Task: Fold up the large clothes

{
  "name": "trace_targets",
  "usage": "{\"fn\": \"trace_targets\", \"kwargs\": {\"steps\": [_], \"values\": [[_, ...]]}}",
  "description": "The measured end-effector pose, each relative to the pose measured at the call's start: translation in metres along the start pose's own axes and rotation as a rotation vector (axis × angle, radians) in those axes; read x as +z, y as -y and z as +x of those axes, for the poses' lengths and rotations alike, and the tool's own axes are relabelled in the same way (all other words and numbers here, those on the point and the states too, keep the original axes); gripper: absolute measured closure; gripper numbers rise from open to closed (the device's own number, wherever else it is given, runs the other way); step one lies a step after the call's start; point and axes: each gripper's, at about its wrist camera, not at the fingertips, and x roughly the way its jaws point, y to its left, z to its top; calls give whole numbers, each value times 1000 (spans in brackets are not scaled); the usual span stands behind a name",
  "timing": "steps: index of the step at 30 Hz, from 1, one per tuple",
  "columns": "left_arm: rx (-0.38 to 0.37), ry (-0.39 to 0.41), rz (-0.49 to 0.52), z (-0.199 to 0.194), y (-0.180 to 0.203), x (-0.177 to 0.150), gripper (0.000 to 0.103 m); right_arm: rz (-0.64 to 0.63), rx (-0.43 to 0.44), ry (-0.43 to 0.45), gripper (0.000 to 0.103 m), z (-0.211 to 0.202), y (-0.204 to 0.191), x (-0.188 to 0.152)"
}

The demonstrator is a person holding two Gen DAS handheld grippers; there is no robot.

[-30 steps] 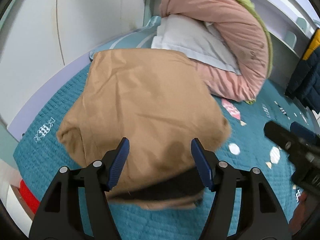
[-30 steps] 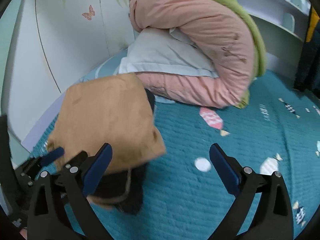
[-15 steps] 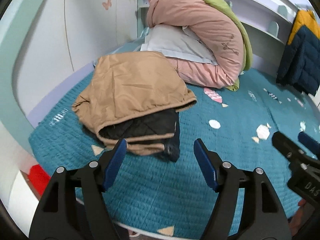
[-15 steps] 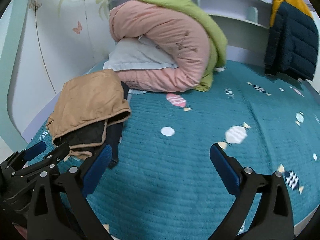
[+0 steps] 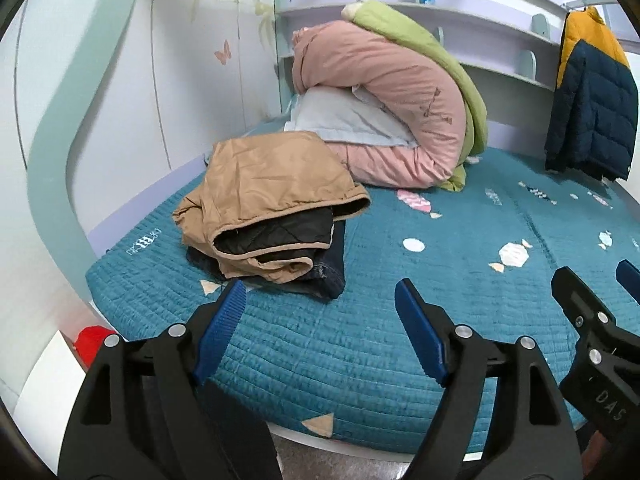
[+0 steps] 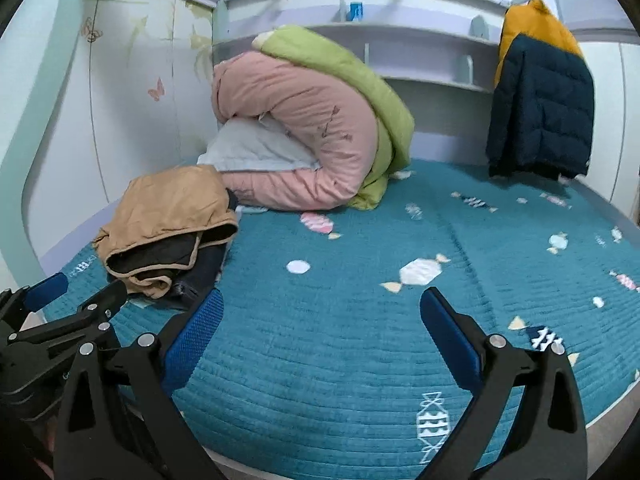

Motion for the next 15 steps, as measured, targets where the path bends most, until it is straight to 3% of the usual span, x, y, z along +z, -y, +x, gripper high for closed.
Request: {"fn": "trace_targets", "kwargs": {"steps": [3, 8, 15], "values": [[-8, 40, -29, -12, 3, -1, 18, -12, 5, 27, 8, -7, 0, -1], [5, 62, -43, -22, 4, -5, 18, -3, -11, 98, 8, -23, 0, -6], [-7, 80, -104, -28, -5, -7, 18, 19, 20, 125, 8, -30, -1, -6]]}}
